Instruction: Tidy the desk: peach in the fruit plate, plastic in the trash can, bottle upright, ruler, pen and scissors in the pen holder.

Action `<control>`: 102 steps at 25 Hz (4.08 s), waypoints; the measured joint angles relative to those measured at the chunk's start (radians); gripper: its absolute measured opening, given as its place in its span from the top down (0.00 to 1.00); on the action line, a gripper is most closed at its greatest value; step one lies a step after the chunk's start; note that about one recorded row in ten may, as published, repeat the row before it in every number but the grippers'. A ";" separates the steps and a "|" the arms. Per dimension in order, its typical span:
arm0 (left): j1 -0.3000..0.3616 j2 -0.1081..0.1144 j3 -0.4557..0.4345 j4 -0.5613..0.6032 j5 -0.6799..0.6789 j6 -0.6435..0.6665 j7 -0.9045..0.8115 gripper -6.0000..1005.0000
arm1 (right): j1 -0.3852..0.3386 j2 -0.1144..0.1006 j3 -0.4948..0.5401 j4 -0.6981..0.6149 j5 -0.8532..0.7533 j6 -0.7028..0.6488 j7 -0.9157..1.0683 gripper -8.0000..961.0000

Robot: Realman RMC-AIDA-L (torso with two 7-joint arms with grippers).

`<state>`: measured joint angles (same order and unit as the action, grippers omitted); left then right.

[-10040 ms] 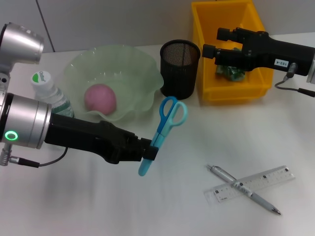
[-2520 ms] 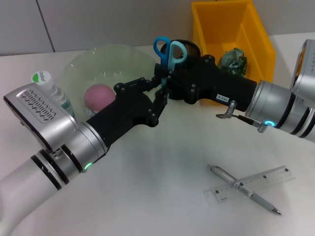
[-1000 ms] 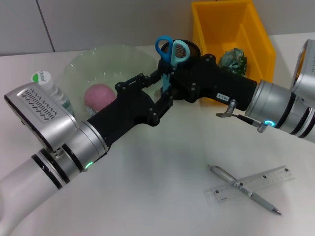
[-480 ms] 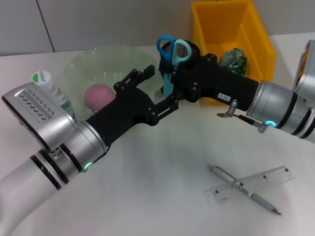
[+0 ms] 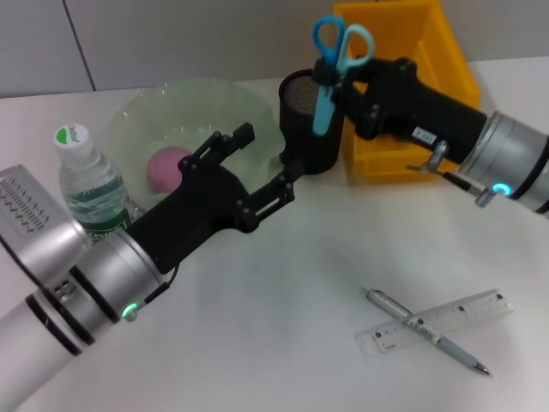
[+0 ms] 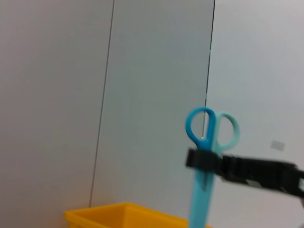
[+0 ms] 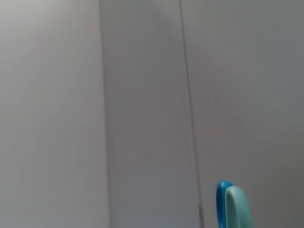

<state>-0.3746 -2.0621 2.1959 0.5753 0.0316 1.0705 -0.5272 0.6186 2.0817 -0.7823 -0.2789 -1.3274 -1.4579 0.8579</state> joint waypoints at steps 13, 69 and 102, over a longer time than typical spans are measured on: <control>0.043 0.015 -0.130 -0.004 0.289 0.062 -0.172 0.20 | 0.066 0.004 0.029 -0.057 0.053 0.199 -0.005 0.90; 0.131 0.075 -0.370 -0.016 0.574 0.242 -0.458 0.21 | 0.080 -0.002 -0.039 -0.067 0.132 0.241 0.191 0.34; 0.123 0.074 -0.644 -0.030 1.107 0.361 -0.526 0.21 | 0.064 -0.049 -0.212 -0.833 -1.047 -0.526 0.751 0.15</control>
<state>-0.2517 -1.9877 1.5524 0.5449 1.1387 1.4318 -1.0534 0.6825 2.0331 -0.9939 -1.1122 -2.3743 -1.9837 1.6093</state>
